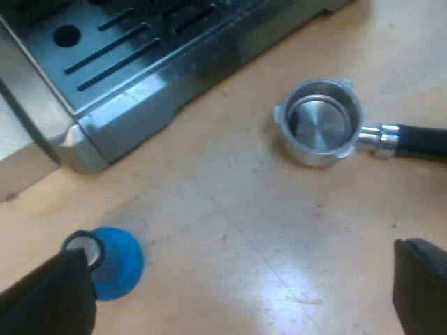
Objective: Grind coffee beans and then tamp
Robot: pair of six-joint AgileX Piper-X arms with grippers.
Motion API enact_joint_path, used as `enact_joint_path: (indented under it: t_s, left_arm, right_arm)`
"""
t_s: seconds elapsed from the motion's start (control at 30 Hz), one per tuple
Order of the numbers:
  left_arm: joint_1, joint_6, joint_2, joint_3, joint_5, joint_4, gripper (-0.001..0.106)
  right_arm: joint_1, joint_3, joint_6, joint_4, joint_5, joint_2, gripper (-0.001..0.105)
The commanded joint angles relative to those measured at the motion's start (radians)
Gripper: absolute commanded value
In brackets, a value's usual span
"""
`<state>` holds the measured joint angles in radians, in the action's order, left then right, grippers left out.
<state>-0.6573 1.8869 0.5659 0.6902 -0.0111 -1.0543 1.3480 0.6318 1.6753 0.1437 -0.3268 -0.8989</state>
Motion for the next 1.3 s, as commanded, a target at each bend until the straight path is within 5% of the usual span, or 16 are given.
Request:
enact_joint_path:
  t_s: [0.03, 0.17, 0.3, 0.4, 1.3]
  left_arm:
    - [0.037, 0.016, -0.005, 0.007, 0.018, -0.003, 0.087]
    - [0.144, 0.005, 0.027, 0.007, 0.004, -0.015, 0.087]
    - [0.286, -0.117, 0.081, 0.007, -0.038, -0.029, 0.087]
    - [0.328, -0.144, 0.116, 0.007, -0.038, -0.032, 0.087]
    - [0.330, -0.218, 0.603, 0.007, -0.038, 0.130, 0.082]
  right_arm:
    - [0.000, -0.028, 0.015, -0.100, 0.026, -0.016, 0.083]
    - [0.000, -0.064, 0.015, -0.195, 0.067, -0.065, 0.083]
    - [0.000, -0.065, 0.015, -0.227, 0.076, -0.126, 0.083]
    - [0.000, -0.065, 0.015, -0.247, 0.076, -0.155, 0.083]
    - [0.000, -0.065, 0.013, -0.260, 0.070, -0.184, 0.082]
